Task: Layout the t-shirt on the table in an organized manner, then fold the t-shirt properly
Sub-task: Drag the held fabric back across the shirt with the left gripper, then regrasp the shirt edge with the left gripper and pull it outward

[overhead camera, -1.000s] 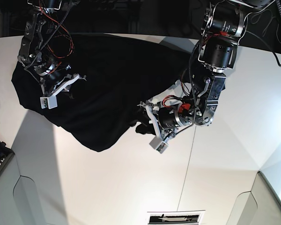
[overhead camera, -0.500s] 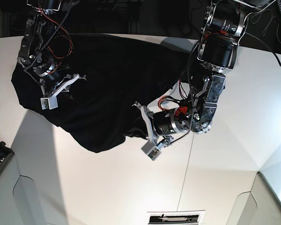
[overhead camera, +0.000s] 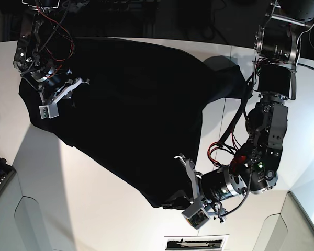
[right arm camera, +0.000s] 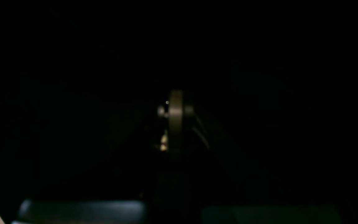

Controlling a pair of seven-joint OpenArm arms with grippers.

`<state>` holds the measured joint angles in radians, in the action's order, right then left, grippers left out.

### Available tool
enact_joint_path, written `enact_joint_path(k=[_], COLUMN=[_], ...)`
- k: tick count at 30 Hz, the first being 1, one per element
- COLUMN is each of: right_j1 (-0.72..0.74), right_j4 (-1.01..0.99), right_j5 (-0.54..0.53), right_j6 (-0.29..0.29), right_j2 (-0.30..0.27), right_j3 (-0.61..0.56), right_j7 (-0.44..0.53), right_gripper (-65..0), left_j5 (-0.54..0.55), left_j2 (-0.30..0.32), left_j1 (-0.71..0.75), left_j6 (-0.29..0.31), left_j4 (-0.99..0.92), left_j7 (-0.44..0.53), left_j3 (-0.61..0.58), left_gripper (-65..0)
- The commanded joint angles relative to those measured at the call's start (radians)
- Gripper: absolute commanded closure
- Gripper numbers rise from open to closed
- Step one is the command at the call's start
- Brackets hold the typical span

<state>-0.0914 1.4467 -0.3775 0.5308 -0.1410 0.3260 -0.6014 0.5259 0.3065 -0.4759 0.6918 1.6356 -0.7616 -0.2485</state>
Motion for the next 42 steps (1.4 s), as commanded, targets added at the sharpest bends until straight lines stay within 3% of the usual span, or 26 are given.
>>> enact_joint_path(k=[1, 4, 7, 12, 17, 21, 27, 31, 38, 42], right_j1=[-0.010, -0.008, -0.009, -0.016, -0.017, -0.020, -0.022, -0.026, -0.026, -0.026], right_j4=[-0.002, -0.002, -0.002, -0.002, -0.002, -0.002, -0.002, -0.002, -0.002, -0.002], right_j5=[0.063, 0.064, 0.074, 0.112, 0.110, 0.109, 0.108, 0.108, 0.104, 0.105], right_j6=[-0.041, -0.041, -0.041, -0.043, -0.064, -0.064, -0.064, -0.064, -0.064, -0.064], right_j2=[-0.013, -0.011, -0.011, -0.012, -0.014, -0.014, -0.014, -0.014, -0.014, -0.013], right_j3=[0.006, 0.006, 0.006, 0.006, 0.006, 0.007, 0.006, 0.007, 0.006, 0.006], right_j7=[-0.057, -0.057, -0.057, -0.057, -0.056, -0.057, -0.057, -0.057, -0.054, -0.054], right_gripper=[0.0, 0.0, 0.0, 0.0, 0.0, 0.0, 0.0, 0.0, 0.0, 0.0], left_j5=[0.048, 0.189, 0.301, 0.343, 0.288, 0.255, 0.265, 0.206, 0.053, 0.029], left_j2=[0.019, 0.056, 0.065, 0.061, 0.054, 0.054, 0.053, 0.041, -0.062, -0.097], left_j1=[-0.019, 0.011, 0.092, 0.234, 0.266, 0.259, 0.258, 0.257, 0.245, 0.183], left_j6=[0.006, 0.006, 0.006, 0.006, 0.006, 0.006, 0.006, 0.006, 0.006, 0.006], left_j4=[0.043, 0.144, 0.238, 0.269, 0.269, 0.269, 0.268, 0.229, -0.097, -0.310], left_j7=[-0.014, -0.127, -0.179, -0.185, -0.161, -0.146, -0.048, 0.023, 0.147, 0.154], left_j3=[-0.011, -0.080, -0.178, -0.391, -0.512, -0.472, -0.225, -0.100, -0.086, -0.086], left_gripper=[0.0, 0.0, 0.0, -0.6, -29.8, -31.6, -31.6, -31.6, -31.6, -31.6])
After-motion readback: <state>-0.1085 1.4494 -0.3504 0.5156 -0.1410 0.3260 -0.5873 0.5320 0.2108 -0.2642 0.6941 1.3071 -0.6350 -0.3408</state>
